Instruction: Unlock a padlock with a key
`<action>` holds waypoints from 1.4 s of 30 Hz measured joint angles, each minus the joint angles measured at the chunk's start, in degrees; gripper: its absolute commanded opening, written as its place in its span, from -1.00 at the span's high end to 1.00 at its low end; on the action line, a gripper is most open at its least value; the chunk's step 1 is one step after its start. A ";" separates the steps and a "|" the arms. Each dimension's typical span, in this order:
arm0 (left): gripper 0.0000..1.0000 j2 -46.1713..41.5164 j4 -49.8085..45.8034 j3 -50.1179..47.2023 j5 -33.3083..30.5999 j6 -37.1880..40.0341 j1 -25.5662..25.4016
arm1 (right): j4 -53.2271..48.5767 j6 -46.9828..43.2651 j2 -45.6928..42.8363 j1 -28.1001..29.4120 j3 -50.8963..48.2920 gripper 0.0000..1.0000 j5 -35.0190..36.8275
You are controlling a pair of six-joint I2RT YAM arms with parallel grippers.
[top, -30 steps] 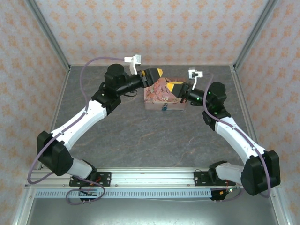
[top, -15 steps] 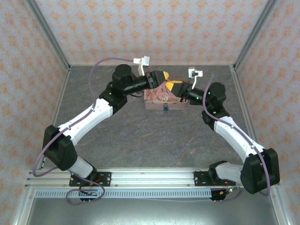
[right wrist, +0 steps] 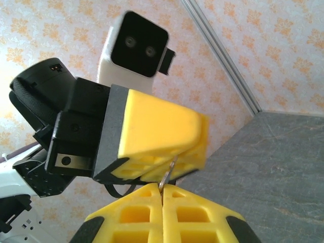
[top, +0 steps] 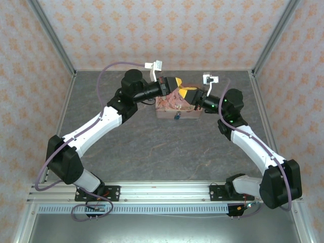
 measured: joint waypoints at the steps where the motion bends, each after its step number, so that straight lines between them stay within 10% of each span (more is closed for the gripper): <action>1: 1.00 -0.02 -0.02 0.20 -0.02 0.42 0.00 | -0.28 -0.02 0.04 0.00 0.00 0.78 0.24; 14: 1.00 -3.52 -7.17 1.09 -1.99 8.04 -0.04 | -1.46 -0.15 -2.78 0.11 -0.44 0.19 1.05; 42: 1.00 -3.65 -8.15 1.22 -2.82 8.46 -0.37 | 0.94 3.82 2.36 1.99 2.16 0.30 -1.11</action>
